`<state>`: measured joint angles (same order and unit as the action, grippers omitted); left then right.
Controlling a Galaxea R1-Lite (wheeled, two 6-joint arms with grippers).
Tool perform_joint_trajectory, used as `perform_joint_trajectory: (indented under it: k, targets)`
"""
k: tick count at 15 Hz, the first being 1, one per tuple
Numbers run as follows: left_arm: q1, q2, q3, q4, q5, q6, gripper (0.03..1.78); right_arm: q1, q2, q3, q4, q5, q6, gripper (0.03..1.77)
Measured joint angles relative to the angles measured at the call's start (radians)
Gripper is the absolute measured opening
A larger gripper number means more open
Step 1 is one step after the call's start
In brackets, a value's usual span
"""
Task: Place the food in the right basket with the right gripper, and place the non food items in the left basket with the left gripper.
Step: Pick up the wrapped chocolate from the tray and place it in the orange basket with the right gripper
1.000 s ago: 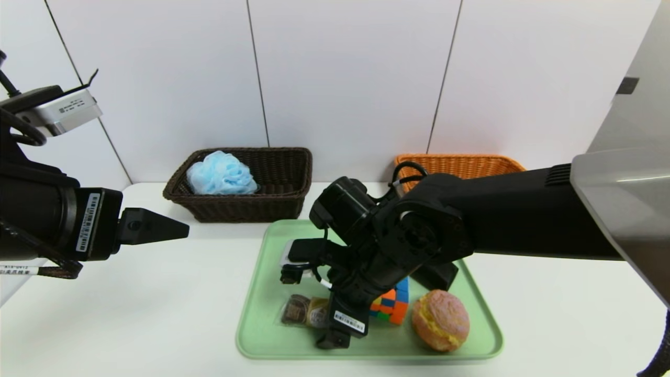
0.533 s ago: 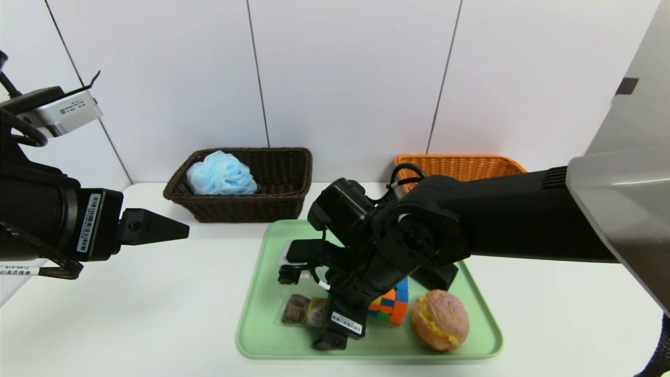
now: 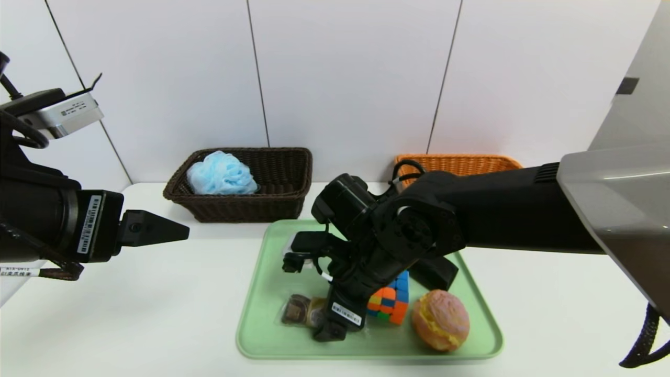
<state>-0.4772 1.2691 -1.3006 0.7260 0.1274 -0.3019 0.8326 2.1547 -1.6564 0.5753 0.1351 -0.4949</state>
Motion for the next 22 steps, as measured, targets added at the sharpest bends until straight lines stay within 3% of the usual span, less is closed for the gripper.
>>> perform_joint_trajectory:
  k: [3, 9, 19, 22]
  targets:
    - [0.001, 0.001, 0.0, 0.0, 0.0, 0.0, 1.69, -0.016, -0.002, -0.004, 0.0, 0.047, 0.003, 1.7]
    - [0.003, 0.006, 0.0, -0.001, 0.0, 0.002, 1.69, -0.02, -0.005, -0.004, -0.001, 0.09, 0.029, 1.7]
    - [0.003, 0.008, 0.0, 0.0, 0.0, -0.001, 1.69, -0.012, 0.015, 0.008, -0.005, 0.093, 0.03, 1.7]
    - [0.003, 0.01, 0.0, -0.001, 0.0, 0.001, 1.69, -0.012, 0.015, 0.009, -0.005, 0.093, 0.029, 1.24]
